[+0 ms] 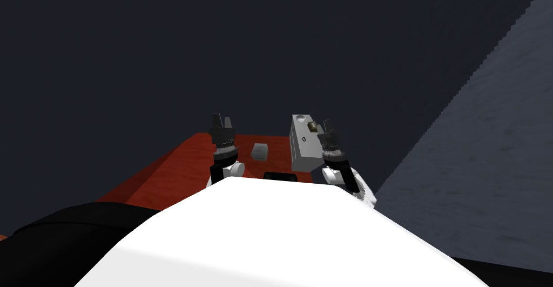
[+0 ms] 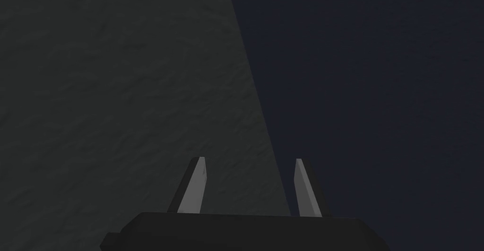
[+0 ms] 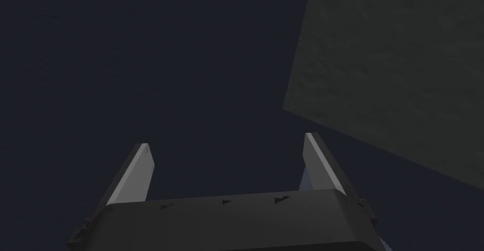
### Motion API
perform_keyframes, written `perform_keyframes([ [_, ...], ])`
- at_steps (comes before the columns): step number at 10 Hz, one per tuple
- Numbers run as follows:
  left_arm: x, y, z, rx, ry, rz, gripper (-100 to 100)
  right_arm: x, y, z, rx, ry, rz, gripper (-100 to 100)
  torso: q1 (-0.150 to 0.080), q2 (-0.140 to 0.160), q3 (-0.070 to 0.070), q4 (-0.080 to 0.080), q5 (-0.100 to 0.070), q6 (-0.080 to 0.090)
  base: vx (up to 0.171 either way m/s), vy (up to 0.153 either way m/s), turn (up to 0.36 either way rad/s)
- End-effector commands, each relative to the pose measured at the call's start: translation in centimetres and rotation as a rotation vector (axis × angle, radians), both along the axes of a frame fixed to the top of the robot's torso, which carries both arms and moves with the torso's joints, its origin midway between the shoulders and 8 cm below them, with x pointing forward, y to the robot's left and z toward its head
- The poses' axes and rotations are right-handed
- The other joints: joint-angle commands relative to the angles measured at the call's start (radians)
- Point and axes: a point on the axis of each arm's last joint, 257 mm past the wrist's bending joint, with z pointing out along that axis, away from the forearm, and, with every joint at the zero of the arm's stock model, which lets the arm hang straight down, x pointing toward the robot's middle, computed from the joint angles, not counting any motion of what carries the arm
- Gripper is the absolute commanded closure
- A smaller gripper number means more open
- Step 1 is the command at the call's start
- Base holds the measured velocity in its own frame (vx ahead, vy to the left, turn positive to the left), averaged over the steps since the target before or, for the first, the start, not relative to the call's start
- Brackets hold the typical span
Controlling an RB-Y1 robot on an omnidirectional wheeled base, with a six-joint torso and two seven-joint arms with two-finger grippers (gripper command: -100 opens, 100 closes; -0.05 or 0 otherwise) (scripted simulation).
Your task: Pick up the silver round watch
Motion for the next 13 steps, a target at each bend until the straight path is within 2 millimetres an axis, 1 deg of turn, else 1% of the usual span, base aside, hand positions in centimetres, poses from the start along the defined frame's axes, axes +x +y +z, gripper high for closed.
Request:
perform_keyframes([
  [1,0.0,0.0,0.0,0.000,0.000,0.000,0,0.9,0.0,-2.5,-0.038,0.063,0.013,-100,0.000,0.000,0.000,0.000,0.000,0.000,-0.024,0.017,0.127],
  [2,0.0,0.0,0.0,0.000,0.000,0.000,0,1.5,0.1,-4.3,-0.068,0.108,0.022,-100,0.000,0.000,0.000,0.000,0.000,0.000,-0.027,0.017,0.133],
  [3,0.0,0.0,0.0,0.000,0.000,0.000,0,1.5,0.1,-4.3,-0.082,0.110,0.027,-100,0.000,0.000,0.000,0.000,0.000,0.000,-0.019,0.007,0.037],
  [6,0.0,0.0,0.0,0.000,0.000,0.000,0,2.8,-0.2,-10.0,-0.182,0.249,0.046,-100,0.000,0.000,0.000,0.000,0.000,0.000,-0.016,0.019,0.123],
  [7,0.0,0.0,0.0,0.000,0.000,0.000,0,2.8,-0.4,-10.3,-0.192,0.256,0.046,-100,0.001,0.000,0.000,0.000,0.000,0.000,-0.006,0.016,0.028],
  [10,0.0,0.0,0.0,0.000,0.000,0.000,0,3.4,-1.9,-16.8,-0.306,0.414,0.046,-100,0.001,-0.002,-0.001,0.000,0.000,0.000,0.002,0.030,0.128],
  [11,0.0,0.0,0.0,0.000,0.000,0.000,0,3.4,-2.2,-17.1,-0.317,0.421,0.045,-100,0.002,-0.002,-0.001,0.000,0.000,0.000,0.014,0.028,0.042],
  [12,0.0,0.0,0.0,0.000,0.000,0.000,0,3.4,-3.0,-19.3,-0.360,0.475,0.042,-100,0.001,-0.002,-0.001,0.000,0.000,0.000,0.021,0.026,0.094],
  [13,0.0,0.0,0.0,0.000,0.000,0.000,0,3.4,-3.2,-19.5,-0.361,0.479,0.040,-100,0.001,-0.003,-0.001,0.000,0.000,0.000,0.018,0.018,0.054],
])
